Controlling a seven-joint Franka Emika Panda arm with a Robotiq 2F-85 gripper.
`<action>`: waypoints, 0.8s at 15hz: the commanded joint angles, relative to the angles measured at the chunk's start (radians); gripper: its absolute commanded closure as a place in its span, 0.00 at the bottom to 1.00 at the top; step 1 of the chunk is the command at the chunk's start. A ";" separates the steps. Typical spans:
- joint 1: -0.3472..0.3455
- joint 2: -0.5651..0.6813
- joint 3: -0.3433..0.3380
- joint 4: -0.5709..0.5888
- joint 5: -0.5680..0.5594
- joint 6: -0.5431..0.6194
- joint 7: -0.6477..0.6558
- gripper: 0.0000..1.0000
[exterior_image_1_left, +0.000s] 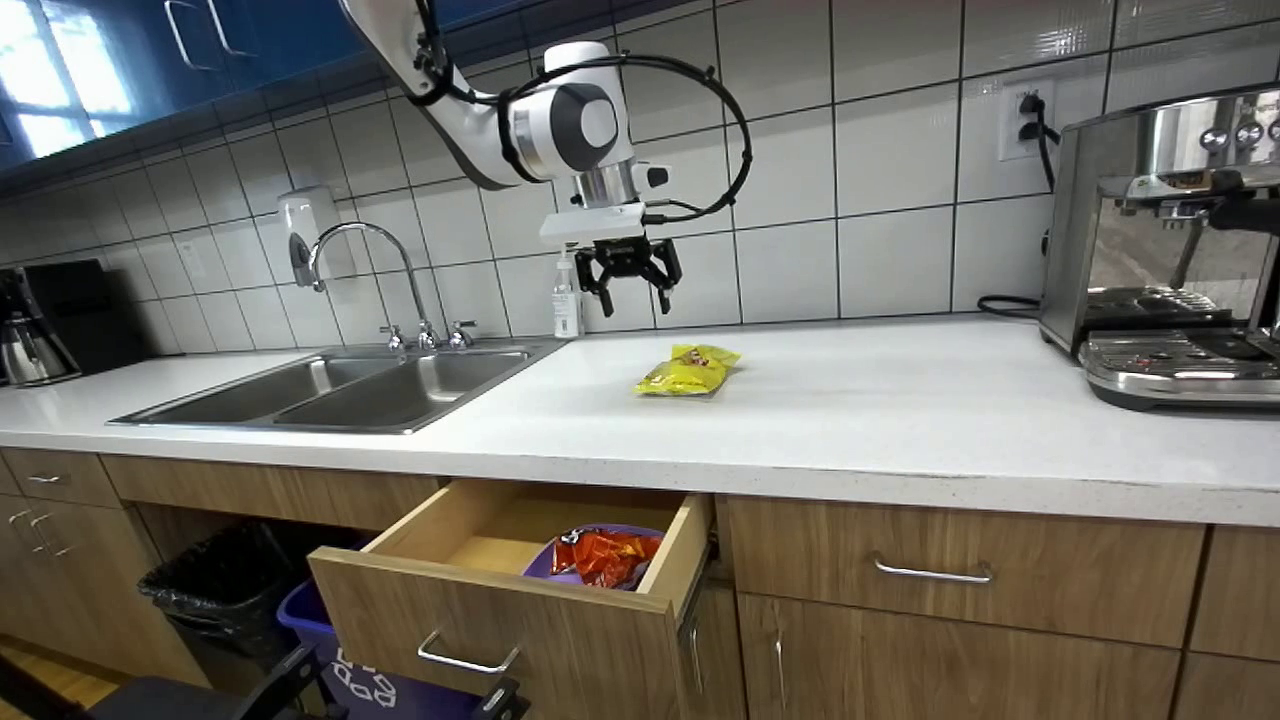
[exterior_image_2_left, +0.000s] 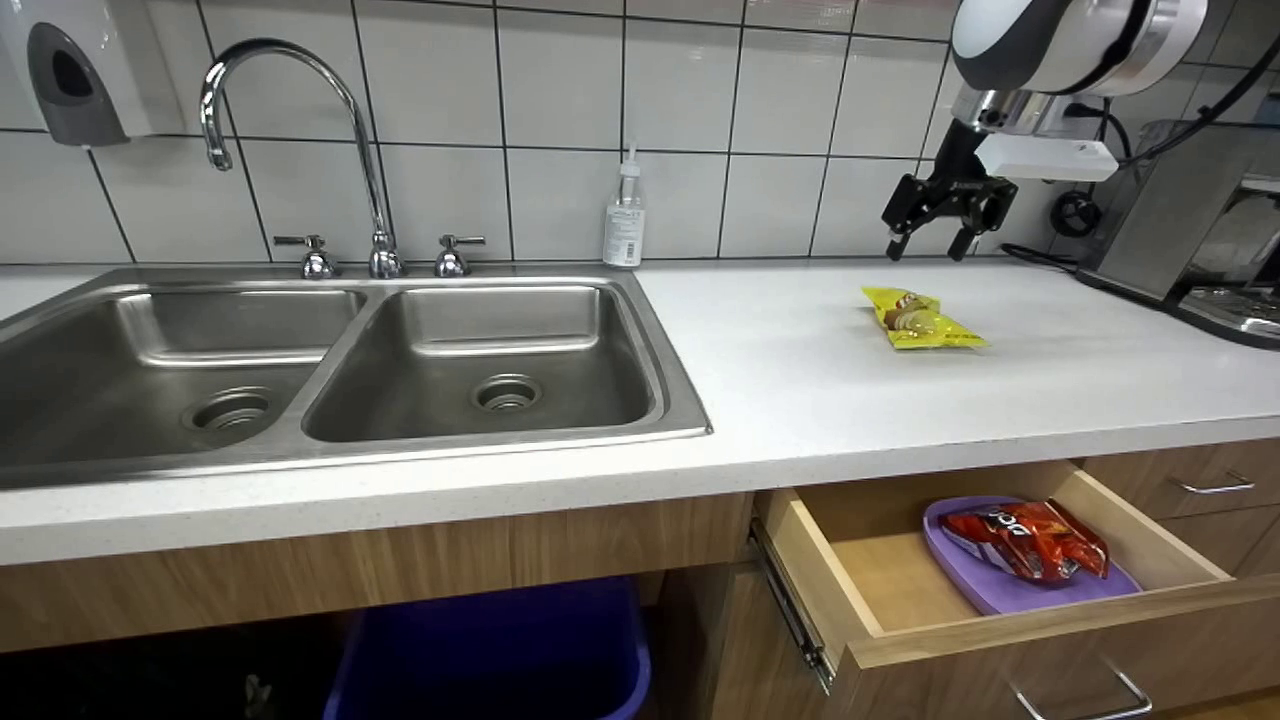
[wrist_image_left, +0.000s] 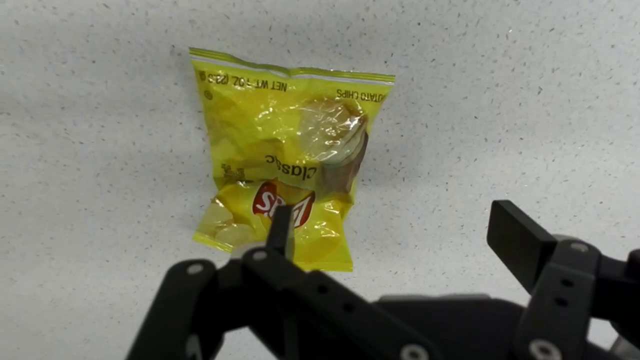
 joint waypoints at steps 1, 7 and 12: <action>0.002 0.050 -0.016 0.077 -0.028 -0.015 0.040 0.00; -0.007 0.133 -0.024 0.190 -0.028 -0.037 0.034 0.00; -0.014 0.217 -0.031 0.298 -0.027 -0.064 0.038 0.00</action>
